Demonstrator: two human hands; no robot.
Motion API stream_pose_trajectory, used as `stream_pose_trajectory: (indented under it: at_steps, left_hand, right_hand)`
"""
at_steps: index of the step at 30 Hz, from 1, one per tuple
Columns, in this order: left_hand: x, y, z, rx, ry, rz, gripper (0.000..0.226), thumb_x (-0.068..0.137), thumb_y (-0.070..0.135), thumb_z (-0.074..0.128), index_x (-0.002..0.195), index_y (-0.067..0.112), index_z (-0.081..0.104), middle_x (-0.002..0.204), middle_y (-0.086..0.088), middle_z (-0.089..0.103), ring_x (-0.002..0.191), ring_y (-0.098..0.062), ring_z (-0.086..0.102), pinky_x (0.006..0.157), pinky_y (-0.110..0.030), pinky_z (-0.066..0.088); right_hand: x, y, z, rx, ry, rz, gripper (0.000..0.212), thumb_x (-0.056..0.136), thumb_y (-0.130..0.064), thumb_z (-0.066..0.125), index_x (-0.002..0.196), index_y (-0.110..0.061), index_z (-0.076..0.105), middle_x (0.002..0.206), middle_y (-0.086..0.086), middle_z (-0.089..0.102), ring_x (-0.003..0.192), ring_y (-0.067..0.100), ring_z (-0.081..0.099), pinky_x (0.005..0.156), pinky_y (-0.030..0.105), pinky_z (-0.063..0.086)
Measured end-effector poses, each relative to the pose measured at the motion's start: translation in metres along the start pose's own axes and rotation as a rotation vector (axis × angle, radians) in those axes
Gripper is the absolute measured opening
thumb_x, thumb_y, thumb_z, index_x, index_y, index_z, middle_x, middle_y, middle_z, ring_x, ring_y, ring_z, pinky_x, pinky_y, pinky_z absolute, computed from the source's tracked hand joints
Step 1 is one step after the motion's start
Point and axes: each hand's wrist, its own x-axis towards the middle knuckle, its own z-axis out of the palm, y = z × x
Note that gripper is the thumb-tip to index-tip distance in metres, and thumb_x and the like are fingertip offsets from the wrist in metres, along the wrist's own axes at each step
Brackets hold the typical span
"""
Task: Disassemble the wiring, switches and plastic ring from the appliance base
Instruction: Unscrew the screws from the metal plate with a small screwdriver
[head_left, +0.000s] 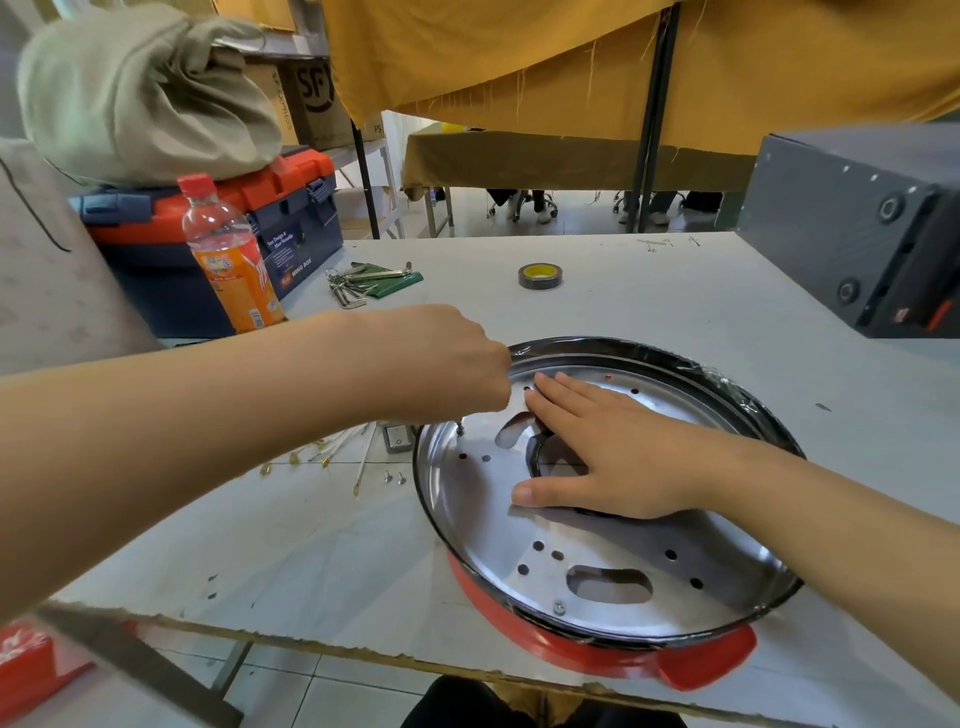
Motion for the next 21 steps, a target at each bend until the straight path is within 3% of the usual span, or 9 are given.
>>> stream_pose_trajectory:
  at_steps: [2, 4, 6, 11, 14, 17, 21]
  left_hand:
    - [0.002, -0.002, -0.005, 0.043, 0.041, 0.066, 0.011, 0.089, 0.004, 0.051, 0.093, 0.01, 0.058, 0.081, -0.005, 0.049, 0.06, -0.022, 0.045, 0.059, -0.031, 0.041]
    - [0.004, -0.004, -0.007, 0.099, 0.092, 0.135, 0.013, 0.089, 0.005, 0.05, 0.09, 0.013, 0.06, 0.084, -0.005, 0.058, 0.072, -0.024, 0.054, 0.078, -0.03, 0.037]
    - [0.004, -0.006, -0.009, 0.135, 0.115, 0.172, 0.013, 0.09, 0.006, 0.049, 0.089, 0.014, 0.06, 0.083, -0.004, 0.06, 0.078, -0.023, 0.057, 0.084, -0.029, 0.029]
    - [0.003, -0.007, -0.01, 0.119, 0.061, 0.184, 0.016, 0.09, 0.004, 0.045, 0.087, 0.013, 0.058, 0.08, -0.004, 0.058, 0.074, -0.023, 0.054, 0.076, -0.027, 0.029]
    - [0.004, -0.008, -0.015, 0.056, 0.035, 0.145, 0.019, 0.091, 0.004, 0.044, 0.078, 0.016, 0.05, 0.069, 0.0, 0.044, 0.062, -0.02, 0.04, 0.076, -0.03, 0.039]
    - [0.002, -0.012, -0.015, -0.037, -0.007, 0.076, 0.024, 0.088, 0.003, 0.047, 0.071, 0.02, 0.047, 0.06, 0.004, 0.033, 0.063, -0.02, 0.037, 0.069, -0.033, 0.041]
    - [0.0, -0.015, -0.014, -0.134, -0.068, 0.04, 0.019, 0.091, 0.012, 0.052, 0.09, 0.027, 0.064, 0.062, 0.009, 0.031, 0.066, -0.02, 0.044, 0.061, -0.03, 0.037]
  right_hand:
    - [0.0, 0.0, 0.0, 0.006, -0.002, 0.004, 0.12, 0.055, -0.09, 0.013, 0.151, -0.022, -0.01, 0.157, -0.005, -0.02, 0.144, 0.009, -0.018, 0.118, 0.029, -0.005]
    - [0.0, 0.0, -0.001, 0.005, -0.004, 0.004, 0.118, 0.056, -0.089, 0.014, 0.15, -0.022, -0.01, 0.157, -0.005, -0.02, 0.144, 0.01, -0.018, 0.117, 0.029, -0.005]
    - [-0.001, 0.0, 0.0, 0.003, -0.004, 0.003, 0.118, 0.056, -0.089, 0.014, 0.15, -0.022, -0.01, 0.157, -0.005, -0.02, 0.144, 0.01, -0.018, 0.117, 0.03, -0.005]
    - [0.0, 0.001, 0.001, 0.0, 0.003, -0.002, 0.119, 0.056, -0.09, 0.012, 0.15, -0.022, -0.01, 0.157, -0.005, -0.02, 0.144, 0.01, -0.018, 0.118, 0.031, -0.004]
    - [0.001, 0.002, 0.002, 0.001, 0.007, -0.005, 0.119, 0.056, -0.09, 0.012, 0.15, -0.022, -0.011, 0.157, -0.005, -0.02, 0.144, 0.01, -0.019, 0.117, 0.03, -0.005]
    - [0.001, 0.002, 0.002, 0.0, 0.01, -0.005, 0.119, 0.056, -0.09, 0.012, 0.15, -0.021, -0.01, 0.157, -0.006, -0.02, 0.144, 0.009, -0.019, 0.117, 0.029, -0.005]
    - [0.001, 0.002, 0.002, 0.004, 0.011, -0.006, 0.119, 0.056, -0.091, 0.012, 0.15, -0.021, -0.01, 0.157, -0.006, -0.02, 0.144, 0.009, -0.018, 0.118, 0.03, -0.004]
